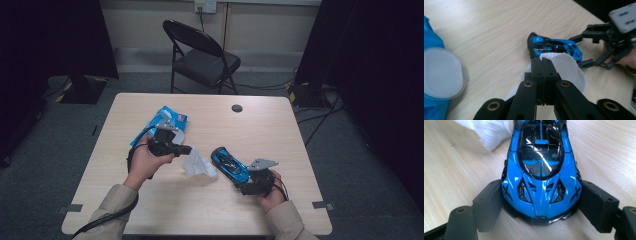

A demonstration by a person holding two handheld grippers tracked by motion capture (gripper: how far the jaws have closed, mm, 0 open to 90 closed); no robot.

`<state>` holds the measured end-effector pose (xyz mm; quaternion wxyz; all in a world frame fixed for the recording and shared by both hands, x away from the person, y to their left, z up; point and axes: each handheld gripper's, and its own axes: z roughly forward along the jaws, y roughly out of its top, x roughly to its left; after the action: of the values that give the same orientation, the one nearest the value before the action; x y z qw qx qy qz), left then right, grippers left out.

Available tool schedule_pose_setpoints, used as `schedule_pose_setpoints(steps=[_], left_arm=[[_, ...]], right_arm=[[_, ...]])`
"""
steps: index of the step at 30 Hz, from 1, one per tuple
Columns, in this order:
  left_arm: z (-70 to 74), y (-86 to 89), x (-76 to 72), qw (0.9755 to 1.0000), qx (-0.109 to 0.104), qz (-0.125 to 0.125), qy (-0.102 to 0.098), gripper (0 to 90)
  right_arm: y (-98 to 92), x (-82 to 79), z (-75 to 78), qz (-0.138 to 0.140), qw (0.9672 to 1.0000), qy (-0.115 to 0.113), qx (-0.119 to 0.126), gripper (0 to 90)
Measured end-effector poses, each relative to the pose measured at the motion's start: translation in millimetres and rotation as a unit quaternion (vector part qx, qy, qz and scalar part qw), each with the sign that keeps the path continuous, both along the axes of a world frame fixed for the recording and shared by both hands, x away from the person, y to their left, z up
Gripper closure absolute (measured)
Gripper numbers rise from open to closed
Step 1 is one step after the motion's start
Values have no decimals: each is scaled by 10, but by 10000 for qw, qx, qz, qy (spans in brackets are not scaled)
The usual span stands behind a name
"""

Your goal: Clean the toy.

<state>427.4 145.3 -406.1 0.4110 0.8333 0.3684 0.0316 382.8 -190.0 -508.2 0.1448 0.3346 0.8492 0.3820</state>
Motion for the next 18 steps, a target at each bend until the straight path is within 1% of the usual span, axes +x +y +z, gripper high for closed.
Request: schedule_pose_setpoints(steps=[1, 2, 3, 4, 5, 6, 7, 8, 9, 10, 12, 13, 14, 15, 16, 17, 18], left_arm=[[-52, -10, 15, 9999, 103, 25, 18, 899], [-130, -26, 35, 9999, 98, 70, 55, 898], [-206, -43, 53, 9999, 81, 26, 130, 899], [-276, -61, 61, 9998, 167, 7, 146, 898], [-347, -82, 61, 9997, 176, 4, 195, 897], [-415, -100, 58, 9996, 143, -6, 252, 897], [-491, -126, 44, 9996, 107, -19, 254, 894], [-528, -141, 33, 9994, 133, -66, 299, 890], [-585, -169, 14, 9993, 139, -107, 317, 881], [-625, -188, -8, 9992, 193, -169, 315, 864], [-699, -233, -49, 9990, 341, -174, 242, 825], [-719, -240, -60, 9988, 385, -203, 203, 791], [-736, -248, -70, 9986, 459, -254, 113, 757], [-748, -259, -81, 9979, 580, -292, -15, 715], [-755, -265, -90, 9973, 640, -332, -102, 673], [-771, -271, -107, 9963, 762, -330, -219, 648], [-771, -271, -107, 9963, 762, -330, -219, 592]], right_arm=[[0, 0, 0, -2, 10000, -1, -1, 234], [0, -1, 0, 0, 10000, -2, -1, 234], [-1, -2, 0, 0, 10000, -2, -2, 235], [-3, -3, 0, 3, 10000, -3, -7, 235], [-4, -5, 1, -1, 10000, -1, -6, 235], [-5, -6, 1, -2, 10000, 0, -7, 234], [-5, -6, 1, -2, 10000, 0, -8, 235], [-5, -6, 1, -2, 10000, 0, -7, 234], [-5, -6, 1, -1, 10000, -2, -7, 234], [-4, -6, 1, -2, 10000, -2, -7, 235], [-5, -6, 1, -1, 10000, 0, -9, 234], [-5, -6, 1, -1, 10000, 0, -8, 235], [-4, -6, 1, -3, 10000, -1, -8, 234], [-5, -6, 1, -1, 10000, -1, -7, 234], [-5, -6, 1, -1, 10000, -1, -8, 235], [-5, -6, 1, -1, 10000, -1, -9, 234], [-5, -6, 1, -2, 10000, -1, -9, 234]])
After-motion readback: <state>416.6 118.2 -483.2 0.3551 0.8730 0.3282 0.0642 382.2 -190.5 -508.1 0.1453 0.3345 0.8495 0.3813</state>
